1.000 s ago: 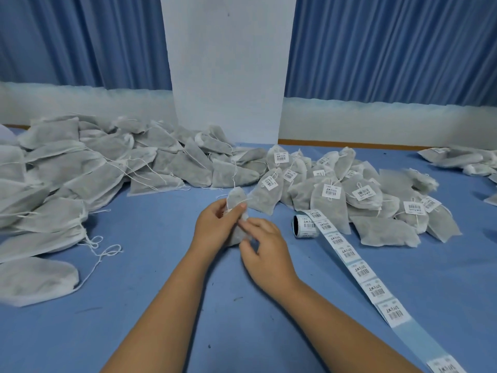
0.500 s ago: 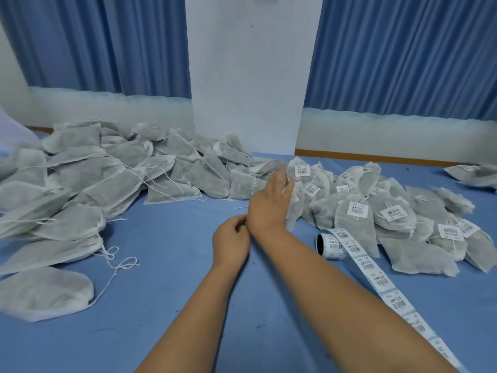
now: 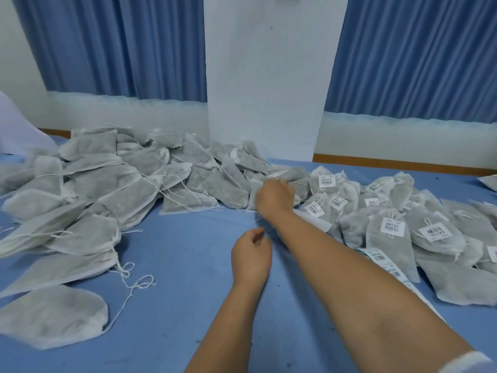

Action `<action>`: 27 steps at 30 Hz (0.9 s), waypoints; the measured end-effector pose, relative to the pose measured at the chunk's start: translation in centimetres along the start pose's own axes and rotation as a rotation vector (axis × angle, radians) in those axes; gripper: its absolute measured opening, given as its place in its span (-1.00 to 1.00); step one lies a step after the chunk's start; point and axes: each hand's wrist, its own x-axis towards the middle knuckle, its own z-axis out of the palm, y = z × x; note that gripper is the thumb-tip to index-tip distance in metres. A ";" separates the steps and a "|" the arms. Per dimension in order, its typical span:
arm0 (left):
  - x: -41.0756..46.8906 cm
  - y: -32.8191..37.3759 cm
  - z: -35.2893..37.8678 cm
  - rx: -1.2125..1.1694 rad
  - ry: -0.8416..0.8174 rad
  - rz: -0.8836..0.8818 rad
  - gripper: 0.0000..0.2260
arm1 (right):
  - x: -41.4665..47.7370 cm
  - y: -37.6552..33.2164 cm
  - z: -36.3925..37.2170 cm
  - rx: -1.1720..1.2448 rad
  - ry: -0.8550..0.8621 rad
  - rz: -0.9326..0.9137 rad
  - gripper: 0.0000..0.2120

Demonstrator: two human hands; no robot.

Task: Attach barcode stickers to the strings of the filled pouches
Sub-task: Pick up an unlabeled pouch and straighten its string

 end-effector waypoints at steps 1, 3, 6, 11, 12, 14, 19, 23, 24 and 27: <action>0.1 0.0 -0.1 -0.016 0.004 -0.004 -0.67 | -0.1 -0.5 -0.3 0.058 0.092 -0.063 -0.84; 0.2 0.1 -0.2 -0.052 0.041 -0.007 -0.65 | -0.7 -1.7 -1.1 0.199 0.183 -0.236 -0.86; 0.1 0.3 -1.0 -0.139 0.149 0.027 -0.56 | -3.0 -3.3 -2.4 0.587 0.195 -0.382 -0.80; -0.2 0.7 -2.8 -0.070 0.251 0.300 -0.47 | -9.6 -1.7 -4.1 1.101 0.049 -0.171 -0.87; -0.5 0.9 -2.9 -0.022 0.243 0.371 -0.47 | -10.7 -0.8 -4.2 1.154 0.024 -0.125 -0.89; -1.0 1.3 -3.0 0.103 0.192 0.517 -0.44 | -12.8 1.1 -4.5 1.197 -0.002 -0.048 -0.88; -2.9 1.2 -3.6 0.466 -0.066 0.854 -0.72 | -16.5 6.0 -5.7 1.305 -0.093 0.064 -0.82; -3.7 0.4 -3.9 0.596 -0.120 0.828 -0.85 | -17.7 8.3 -5.9 1.215 -0.214 0.177 -0.84; -3.7 0.2 -3.7 0.621 -0.130 0.798 -0.85 | -17.7 8.3 -5.5 1.191 -0.229 0.216 -0.86; -3.5 -0.2 -3.1 0.645 -0.126 0.682 -0.81 | -17.2 7.7 -4.1 0.923 -0.128 0.166 -0.77</action>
